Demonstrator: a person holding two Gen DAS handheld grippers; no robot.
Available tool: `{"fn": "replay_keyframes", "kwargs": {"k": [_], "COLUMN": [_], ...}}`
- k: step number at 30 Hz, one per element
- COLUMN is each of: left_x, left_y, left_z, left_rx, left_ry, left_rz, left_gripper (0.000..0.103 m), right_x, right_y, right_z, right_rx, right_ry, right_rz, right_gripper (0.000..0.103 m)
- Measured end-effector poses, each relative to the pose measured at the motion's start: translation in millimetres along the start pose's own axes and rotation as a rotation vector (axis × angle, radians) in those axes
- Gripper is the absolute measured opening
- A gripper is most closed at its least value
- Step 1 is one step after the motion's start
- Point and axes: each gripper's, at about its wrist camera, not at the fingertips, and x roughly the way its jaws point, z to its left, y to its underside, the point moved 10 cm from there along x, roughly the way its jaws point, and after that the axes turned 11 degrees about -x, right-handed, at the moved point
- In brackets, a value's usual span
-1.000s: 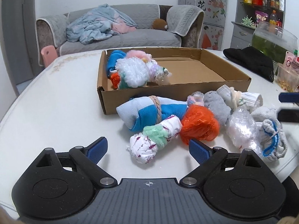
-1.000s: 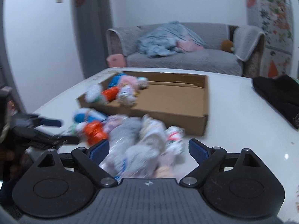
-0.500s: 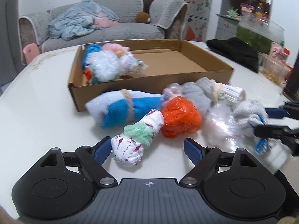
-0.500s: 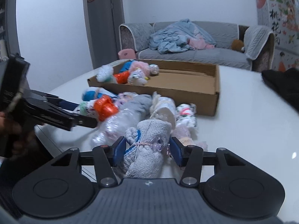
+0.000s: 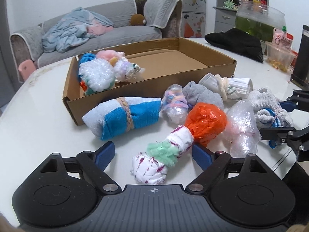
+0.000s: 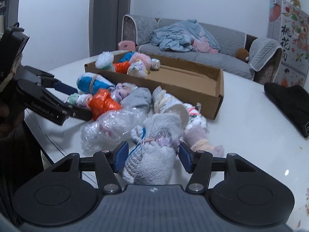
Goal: Organize objects
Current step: 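Grasp white-green bundle with left tool while right tool grasps grey knit bundle, then lower both held bundles into the tray and open both tools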
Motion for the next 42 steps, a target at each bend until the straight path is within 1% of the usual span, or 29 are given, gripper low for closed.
{"fn": "replay_keyframes", "kwargs": {"k": [1,2,3,4,6,8,14,16,18,20,22,25,28,31,35,38,42], "left_x": [0,-1,-3,-5,-7,-10,-21,-26,-33,-41,-47,-52,-48,-31,5,35,84], "left_y": [0,0,0,1,2,3,-1,-7,-19,-36,-58,-99,-142,-177,-214,-229,-233], "left_z": [-1,-1,-1,-2,-3,-3,5,9,8,7,5,3,-1,-6,-12,-13,-8], "left_rx": [-0.002,-0.014,-0.017,-0.016,-0.021,-0.023,-0.063,-0.078,-0.082,-0.065,-0.057,-0.032,-0.026,-0.018,-0.014,-0.026,-0.029], "left_ry": [0.023,0.047,0.043,0.045,0.042,0.026,0.006,-0.006,0.008,-0.008,-0.002,-0.017,-0.015,-0.022,-0.019,-0.022,-0.053], "left_rz": [0.002,0.005,0.001,0.0,0.003,0.0,0.015,0.011,0.0,-0.024,-0.044,-0.091,-0.128,-0.13,-0.099,-0.061,0.014], "left_gripper": [0.08,0.072,0.067,0.059,0.055,0.052,0.051,0.051,0.051,0.052,0.052,0.052,0.052,0.052,0.052,0.052,0.052], "right_x": [0,-1,-2,-2,-5,-8,-23,-28,-34,-40,-45,-48,-42,-26,4,39,91], "right_y": [0,0,0,0,0,1,-5,-11,-21,-35,-52,-83,-114,-144,-179,-196,-195], "right_z": [0,-1,-2,-2,-5,-6,-15,-20,-28,-38,-52,-78,-106,-127,-147,-152,-150], "right_rx": [0.004,0.012,0.019,0.021,0.031,0.036,0.046,0.047,0.062,0.052,0.057,0.054,0.062,0.067,0.082,0.095,0.089], "right_ry": [-0.002,-0.006,-0.007,-0.008,-0.009,-0.012,-0.021,-0.017,-0.027,-0.015,-0.011,0.004,0.015,0.011,-0.033,-0.079,-0.132], "right_rz": [-0.004,-0.005,-0.008,-0.006,-0.008,-0.005,-0.033,-0.046,-0.067,-0.092,-0.116,-0.159,-0.193,-0.214,-0.228,-0.201,-0.113], "right_gripper": [0.051,0.05,0.048,0.047,0.043,0.041,0.041,0.041,0.041,0.041,0.041,0.041,0.041,0.041,0.041,0.041,0.041]}}
